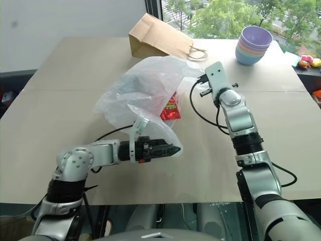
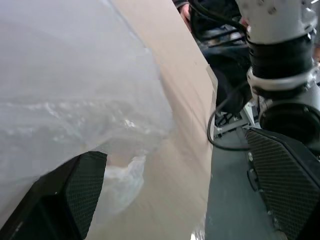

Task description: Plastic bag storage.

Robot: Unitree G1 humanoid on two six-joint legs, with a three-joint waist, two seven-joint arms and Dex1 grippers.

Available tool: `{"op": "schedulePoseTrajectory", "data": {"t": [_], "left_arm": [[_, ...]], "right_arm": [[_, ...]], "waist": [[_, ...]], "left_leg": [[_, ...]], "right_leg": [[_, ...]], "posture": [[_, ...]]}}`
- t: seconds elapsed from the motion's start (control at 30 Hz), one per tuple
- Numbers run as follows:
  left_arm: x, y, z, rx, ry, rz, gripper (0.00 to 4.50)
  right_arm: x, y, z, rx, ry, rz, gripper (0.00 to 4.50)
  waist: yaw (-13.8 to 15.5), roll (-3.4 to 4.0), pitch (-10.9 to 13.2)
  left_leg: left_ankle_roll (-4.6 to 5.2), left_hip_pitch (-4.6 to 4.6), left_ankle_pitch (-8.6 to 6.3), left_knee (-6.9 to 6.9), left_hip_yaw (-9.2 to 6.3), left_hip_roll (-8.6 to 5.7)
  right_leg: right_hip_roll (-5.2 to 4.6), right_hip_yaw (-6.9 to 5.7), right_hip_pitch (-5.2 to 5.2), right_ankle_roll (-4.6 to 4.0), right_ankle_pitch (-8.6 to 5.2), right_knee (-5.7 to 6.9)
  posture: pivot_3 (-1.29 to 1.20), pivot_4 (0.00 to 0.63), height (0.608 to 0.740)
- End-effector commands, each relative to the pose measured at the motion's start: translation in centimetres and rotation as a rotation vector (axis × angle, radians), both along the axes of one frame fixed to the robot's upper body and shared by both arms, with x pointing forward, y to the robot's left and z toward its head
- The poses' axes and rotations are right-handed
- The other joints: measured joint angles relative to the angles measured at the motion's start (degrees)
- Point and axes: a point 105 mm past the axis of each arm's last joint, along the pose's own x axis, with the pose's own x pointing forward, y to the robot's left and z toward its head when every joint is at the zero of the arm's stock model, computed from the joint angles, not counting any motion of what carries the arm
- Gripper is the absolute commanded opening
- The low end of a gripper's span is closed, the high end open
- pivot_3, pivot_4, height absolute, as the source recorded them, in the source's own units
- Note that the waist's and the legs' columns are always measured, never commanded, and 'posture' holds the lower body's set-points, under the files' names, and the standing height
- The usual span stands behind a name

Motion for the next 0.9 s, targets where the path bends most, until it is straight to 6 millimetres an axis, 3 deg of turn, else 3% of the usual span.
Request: {"op": "schedulePoseTrajectory", "data": {"t": [0.03, 0.13, 0.23, 0.33, 0.4, 0.47, 0.53, 0.73, 0.8, 0.9], "left_arm": [[0.3, -0.5, 1.8, -0.125, -0.013, 0.016, 2.69], [1.0, 0.1, 3.2, -0.232, -0.004, 0.077, 1.15], [1.8, 0.6, 4.0, -0.286, -0.01, 0.153, 0.03], [2.2, 1.5, 5.8, -0.388, -0.031, 0.229, 0.03], [2.7, 3.5, 9.2, -0.554, -0.09, 0.302, 0.03], [4.0, 7.1, 14.0, -0.796, -0.145, 0.433, 0.03], [5.2, 10.1, 17.4, -0.935, -0.18, 0.537, 0.03], [9.1, 17.6, 28.4, -1.132, -0.414, 0.764, 0.03], [9.7, 18.5, 30.6, -1.133, -0.475, 0.78, 0.03], [10.7, 17.4, 32.9, -1.061, -0.549, 0.753, 0.03]], "right_arm": [[-0.2, -0.3, 1.7, -0.007, -0.061, -0.009, 0.0], [-0.1, -0.7, 1.9, -0.009, -0.066, -0.016, 0.0], [0.1, -1.3, 2.4, -0.002, -0.082, -0.022, 0.0], [0.3, -1.8, 3.2, 0.016, -0.103, -0.019, 0.0], [0.5, -1.6, 5.0, 0.117, -0.14, 0.01, 0.0], [0.8, -2.0, 7.9, 0.181, -0.242, 0.018, 0.0], [1.0, -2.7, 10.5, 0.19, -0.348, 0.021, 0.0], [0.2, -3.8, 20.4, 0.253, -0.602, 0.063, 0.0], [-0.2, -3.8, 22.6, 0.224, -0.642, 0.08, 0.0], [-1.1, -5.2, 25.2, 0.14, -0.694, 0.059, 0.0]], "waist": [[0.01, 0.0, 0.0], [0.02, 0.0, 0.0], [0.07, 0.0, 0.0], [0.13, -0.01, 0.0], [0.1, -0.01, 0.0], [0.14, -0.02, 0.02], [0.42, -0.03, 0.03], [0.79, -0.05, 0.04], [0.91, -0.04, 0.05], [1.24, -0.04, 0.04]], "left_leg": [[0.0, -0.01, 0.0, 0.0, 0.0, 0.0], [0.0, -0.01, 0.0, 0.0, 0.0, 0.01], [0.0, 0.0, 0.0, 0.01, -0.01, 0.0], [0.0, -0.01, 0.0, 0.03, -0.01, 0.0], [0.0, -0.02, 0.0, 0.04, -0.01, 0.0], [0.0, -0.05, 0.0, 0.05, -0.01, 0.02], [-0.02, -0.07, 0.01, 0.09, -0.06, 0.03], [-0.02, -0.05, 0.02, 0.06, -0.1, -0.05], [-0.04, -0.16, 0.03, 0.06, -0.11, -0.09], [-0.2, -0.18, 0.12, -0.13, -0.15, -0.1]], "right_leg": [[0.0, 0.0, 0.0, 0.0, 0.0, 0.0], [-0.01, 0.0, 0.0, 0.0, 0.0, 0.0], [-0.01, 0.0, 0.0, 0.0, 0.0, 0.01], [-0.02, 0.0, 0.01, 0.0, 0.0, 0.01], [-0.02, 0.0, 0.01, 0.0, 0.01, 0.0], [-0.03, 0.01, -0.05, -0.04, 0.03, 0.04], [-0.02, -0.04, -0.07, -0.12, 0.09, 0.05], [0.02, -0.11, 0.08, -0.1, 0.1, -0.17], [0.01, -0.14, 0.03, -0.09, 0.11, -0.2], [-0.01, -0.17, 0.03, -0.07, 0.09, -0.21]], "posture": [[0.0, 0.15, 0.74], [0.0, 0.15, 0.74], [0.0, 0.15, 0.74], [0.0, 0.15, 0.74], [0.0, 0.15, 0.74], [0.0, 0.15, 0.74], [0.0, 0.15, 0.74], [0.0, 0.15, 0.74], [0.0, 0.15, 0.74], [0.0, 0.15, 0.74]]}}
